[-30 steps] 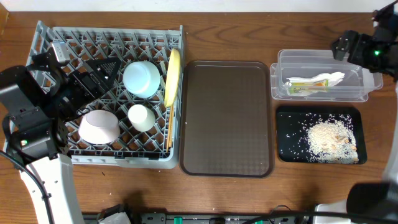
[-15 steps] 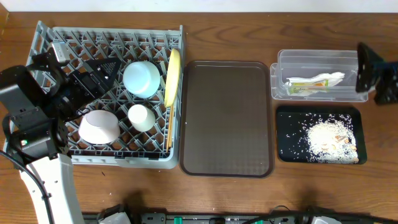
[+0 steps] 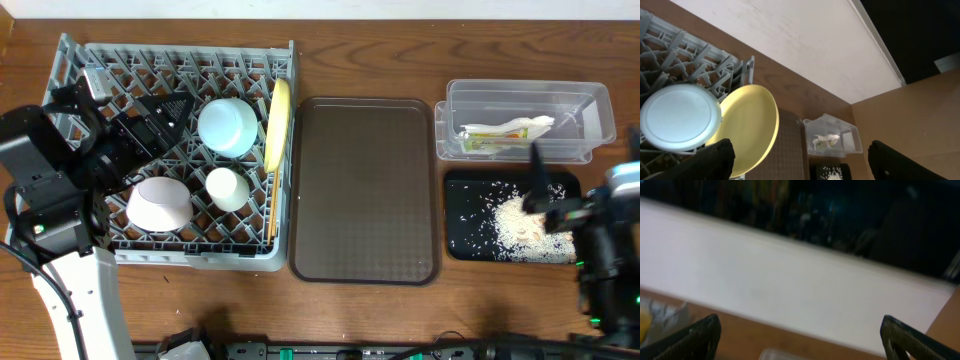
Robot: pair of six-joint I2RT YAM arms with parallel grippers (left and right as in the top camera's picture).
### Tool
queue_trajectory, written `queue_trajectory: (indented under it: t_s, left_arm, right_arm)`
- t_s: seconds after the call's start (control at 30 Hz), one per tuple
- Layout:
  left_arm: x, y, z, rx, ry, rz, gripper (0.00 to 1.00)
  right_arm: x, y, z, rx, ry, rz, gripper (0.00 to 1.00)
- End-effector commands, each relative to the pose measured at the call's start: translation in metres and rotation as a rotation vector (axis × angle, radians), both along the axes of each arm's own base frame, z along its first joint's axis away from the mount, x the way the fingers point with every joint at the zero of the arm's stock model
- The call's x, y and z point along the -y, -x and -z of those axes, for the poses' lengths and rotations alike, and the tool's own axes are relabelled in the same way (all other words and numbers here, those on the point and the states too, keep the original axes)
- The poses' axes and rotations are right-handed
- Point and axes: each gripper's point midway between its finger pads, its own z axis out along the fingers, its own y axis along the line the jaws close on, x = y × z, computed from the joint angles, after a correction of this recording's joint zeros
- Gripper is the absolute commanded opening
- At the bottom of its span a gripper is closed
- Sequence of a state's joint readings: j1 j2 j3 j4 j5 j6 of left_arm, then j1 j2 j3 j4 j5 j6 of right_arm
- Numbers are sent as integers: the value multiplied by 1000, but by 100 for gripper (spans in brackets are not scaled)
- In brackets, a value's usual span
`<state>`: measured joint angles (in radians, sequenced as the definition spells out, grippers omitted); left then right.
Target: Sort waste into correct bins and load items into the dishwasher
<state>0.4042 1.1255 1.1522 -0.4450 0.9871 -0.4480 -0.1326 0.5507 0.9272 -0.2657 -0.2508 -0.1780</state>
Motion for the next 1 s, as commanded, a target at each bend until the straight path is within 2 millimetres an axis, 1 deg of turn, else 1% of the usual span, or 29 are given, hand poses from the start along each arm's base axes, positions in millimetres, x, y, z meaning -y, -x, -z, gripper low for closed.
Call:
queue_trajectory:
  t_s: [0.0, 0.03, 0.13, 0.2, 0.33, 0.4, 0.53, 0.73, 0.83, 0.97]
  left_arm:
    - [-3, 0, -4, 13, -12, -9, 88]
    - [-3, 0, -4, 13, -12, -9, 88]
    - [-3, 0, -4, 13, -12, -9, 88]
    - [-3, 0, -4, 13, -12, -9, 88]
    - [-3, 0, -4, 13, -12, -9, 88]
    - [-3, 0, -4, 13, -12, -9, 88]
    - [-3, 0, -4, 13, -12, -9, 88]
    - [-3, 0, -4, 13, -12, -9, 88]
    - [-3, 0, -4, 13, -12, -9, 88]
    - [-3, 0, -4, 13, -12, -9, 88]
  right_arm:
    - [-4, 2, 62, -33, 1, -11, 99]
    - [-4, 3, 80, -40, 1, -12, 99]
    - [-6, 4, 117, -42, 0, -20, 99]
    - [-8, 5, 137, -31, 2, -28, 99]
    - [-13, 6, 168, 15, 3, -47, 99]
    - [-15, 7, 181, 38, 6, -56, 99]
    - [-15, 6, 198, 41, -2, -61, 99]
    - [-15, 0, 233, -52, -11, -62, 99]
    - [-15, 0, 262, -165, -21, -61, 99]
    - [-15, 0, 262, -167, -43, -62, 99]
